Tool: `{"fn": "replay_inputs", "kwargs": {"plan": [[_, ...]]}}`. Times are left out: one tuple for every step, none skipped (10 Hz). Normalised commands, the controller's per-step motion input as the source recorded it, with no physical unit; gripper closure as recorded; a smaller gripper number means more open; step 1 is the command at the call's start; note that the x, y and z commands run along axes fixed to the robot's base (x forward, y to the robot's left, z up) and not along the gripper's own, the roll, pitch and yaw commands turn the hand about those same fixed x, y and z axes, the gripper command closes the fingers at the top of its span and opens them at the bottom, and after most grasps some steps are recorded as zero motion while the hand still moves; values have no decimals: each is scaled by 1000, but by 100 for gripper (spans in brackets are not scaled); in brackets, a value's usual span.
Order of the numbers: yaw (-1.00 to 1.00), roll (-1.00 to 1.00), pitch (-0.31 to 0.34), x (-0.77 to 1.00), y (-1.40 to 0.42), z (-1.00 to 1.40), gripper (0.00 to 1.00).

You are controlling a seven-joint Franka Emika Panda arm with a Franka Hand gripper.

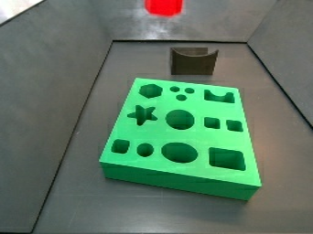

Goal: Pick up the hexagon object. Move up. Place the hexagon object on the fixture. Regrasp the hexagon object. Move to above the board. Insert the hexagon object.
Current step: Insert the hexagon object.

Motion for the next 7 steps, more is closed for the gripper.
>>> {"fn": "replay_inputs", "kwargs": {"plan": [[-683, -269, -153, 134, 69, -454, 100], [-657, -250, -139, 100, 100, -480, 100], [-651, -256, -140, 111, 111, -480, 100], [-660, -257, -154, 126, 97, -469, 100], [-666, -263, -163, 131, 89, -463, 100], [-680, -257, -153, 126, 77, -474, 100], [-654, -249, -149, 80, 106, -491, 100]]}}
